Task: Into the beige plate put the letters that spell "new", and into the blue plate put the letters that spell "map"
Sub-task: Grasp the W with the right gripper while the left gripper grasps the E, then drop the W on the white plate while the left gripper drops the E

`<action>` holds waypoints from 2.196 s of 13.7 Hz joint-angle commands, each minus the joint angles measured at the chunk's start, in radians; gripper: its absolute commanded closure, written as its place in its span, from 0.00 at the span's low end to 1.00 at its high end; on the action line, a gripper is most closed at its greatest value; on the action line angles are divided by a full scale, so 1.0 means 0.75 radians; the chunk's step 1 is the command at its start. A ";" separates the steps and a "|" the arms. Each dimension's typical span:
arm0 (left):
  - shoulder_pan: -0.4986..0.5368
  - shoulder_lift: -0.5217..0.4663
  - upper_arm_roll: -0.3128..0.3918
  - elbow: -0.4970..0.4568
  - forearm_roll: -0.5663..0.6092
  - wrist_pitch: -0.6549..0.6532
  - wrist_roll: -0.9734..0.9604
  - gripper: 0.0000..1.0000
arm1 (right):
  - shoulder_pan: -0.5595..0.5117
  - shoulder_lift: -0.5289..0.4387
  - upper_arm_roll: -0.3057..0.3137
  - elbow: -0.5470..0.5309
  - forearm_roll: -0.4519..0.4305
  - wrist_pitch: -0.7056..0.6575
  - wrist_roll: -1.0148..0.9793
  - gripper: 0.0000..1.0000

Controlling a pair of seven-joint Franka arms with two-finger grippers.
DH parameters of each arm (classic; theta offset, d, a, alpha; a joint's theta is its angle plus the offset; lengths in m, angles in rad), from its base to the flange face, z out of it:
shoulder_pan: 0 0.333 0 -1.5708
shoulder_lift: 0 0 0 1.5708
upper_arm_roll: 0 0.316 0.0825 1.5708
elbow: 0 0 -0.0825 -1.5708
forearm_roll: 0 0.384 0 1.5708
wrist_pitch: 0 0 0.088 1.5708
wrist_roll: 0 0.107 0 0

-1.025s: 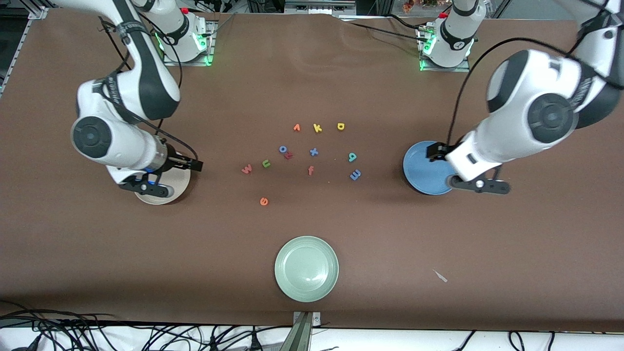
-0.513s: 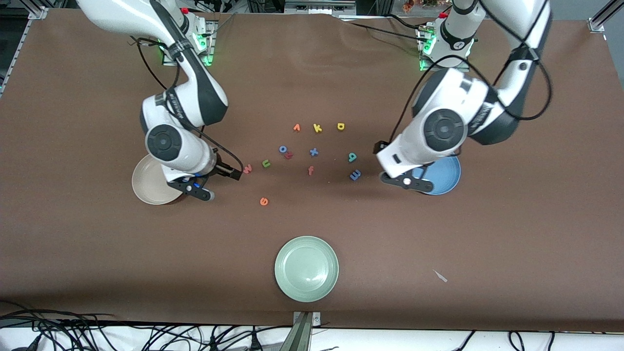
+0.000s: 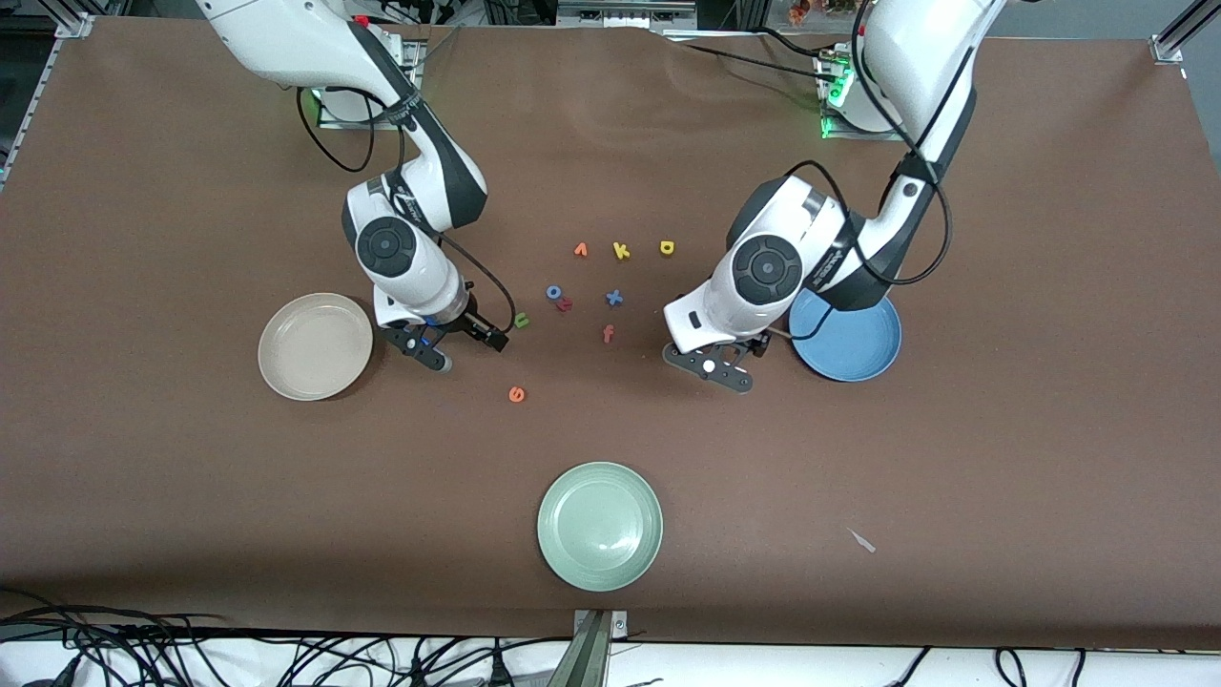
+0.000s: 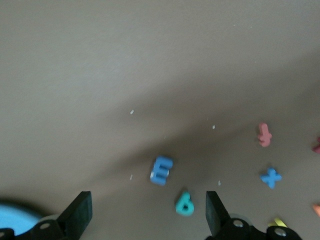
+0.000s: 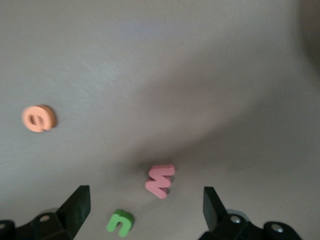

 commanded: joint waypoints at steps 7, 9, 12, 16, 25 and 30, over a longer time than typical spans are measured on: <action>-0.043 0.022 0.010 -0.199 0.141 0.266 0.074 0.00 | 0.013 0.068 -0.006 -0.055 0.016 0.121 0.037 0.20; -0.049 0.036 0.010 -0.195 0.165 0.276 0.072 0.00 | 0.013 0.070 -0.006 -0.055 0.018 0.121 0.037 0.31; -0.049 0.038 0.010 -0.193 0.168 0.297 0.072 0.00 | 0.013 0.070 -0.006 -0.053 0.018 0.121 0.039 0.50; -0.047 0.047 0.012 -0.195 0.196 0.297 0.072 0.00 | 0.031 0.094 -0.006 -0.047 0.020 0.143 0.039 0.64; -0.056 0.102 0.012 -0.218 0.255 0.386 0.044 0.00 | 0.021 0.068 -0.079 0.204 0.012 -0.211 -0.107 1.00; -0.080 0.096 0.012 -0.265 0.264 0.395 -0.034 0.07 | 0.021 -0.071 -0.328 0.144 0.012 -0.450 -0.696 1.00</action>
